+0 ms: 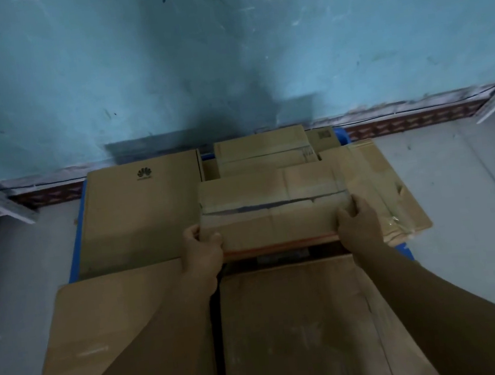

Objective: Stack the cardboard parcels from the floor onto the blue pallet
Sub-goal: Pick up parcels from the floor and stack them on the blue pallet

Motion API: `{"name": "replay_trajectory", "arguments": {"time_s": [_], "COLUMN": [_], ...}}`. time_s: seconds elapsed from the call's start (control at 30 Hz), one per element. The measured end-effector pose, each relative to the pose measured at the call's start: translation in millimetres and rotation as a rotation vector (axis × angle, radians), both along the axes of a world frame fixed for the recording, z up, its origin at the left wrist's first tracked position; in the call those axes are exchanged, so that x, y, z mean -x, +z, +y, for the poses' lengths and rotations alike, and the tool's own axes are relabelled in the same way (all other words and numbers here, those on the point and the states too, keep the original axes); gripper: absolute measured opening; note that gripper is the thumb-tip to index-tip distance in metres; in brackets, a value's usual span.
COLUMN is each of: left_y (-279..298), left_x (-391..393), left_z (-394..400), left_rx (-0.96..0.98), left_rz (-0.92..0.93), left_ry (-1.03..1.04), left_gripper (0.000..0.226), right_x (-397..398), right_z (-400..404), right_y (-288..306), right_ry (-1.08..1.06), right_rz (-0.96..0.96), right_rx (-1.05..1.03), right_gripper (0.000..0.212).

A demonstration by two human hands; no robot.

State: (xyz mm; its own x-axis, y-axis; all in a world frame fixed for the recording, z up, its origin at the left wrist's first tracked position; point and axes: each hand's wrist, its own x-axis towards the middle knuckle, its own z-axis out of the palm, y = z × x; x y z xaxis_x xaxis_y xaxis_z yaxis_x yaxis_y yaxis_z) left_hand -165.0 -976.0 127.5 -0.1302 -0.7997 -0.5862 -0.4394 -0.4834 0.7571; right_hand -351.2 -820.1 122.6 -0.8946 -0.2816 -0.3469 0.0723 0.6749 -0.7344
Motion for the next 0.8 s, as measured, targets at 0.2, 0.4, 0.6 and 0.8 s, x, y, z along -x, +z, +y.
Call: {"name": "replay_trajectory", "arguments": {"time_s": [0.2,0.4,0.6,0.8], "left_y": [-25.4,-36.3,-20.4,29.7], "left_x": [15.8,22.6,18.1,6.3], "left_z": [13.1,14.8,27.1,58.9], "left_rx": [0.033,0.046,0.066,0.052], "left_rz": [-0.068,-0.119,-0.13,0.003], "left_ry": [-0.024,0.022,-0.003,0.122], "left_gripper": [0.043,0.043,0.059,0.068], "right_x": [13.4,19.3,11.7,-11.4], "right_z": [2.5,-1.3,-1.2,0.2], "right_y": [-31.8,-39.7,-26.3,14.7], "right_ry": [0.107,0.178,0.136,0.068], "right_rz": [0.071,0.084,0.05,0.109], "right_rx": [-0.188,-0.262,-0.241,-0.035], "right_gripper": [0.054,0.058,0.063,0.057]}}
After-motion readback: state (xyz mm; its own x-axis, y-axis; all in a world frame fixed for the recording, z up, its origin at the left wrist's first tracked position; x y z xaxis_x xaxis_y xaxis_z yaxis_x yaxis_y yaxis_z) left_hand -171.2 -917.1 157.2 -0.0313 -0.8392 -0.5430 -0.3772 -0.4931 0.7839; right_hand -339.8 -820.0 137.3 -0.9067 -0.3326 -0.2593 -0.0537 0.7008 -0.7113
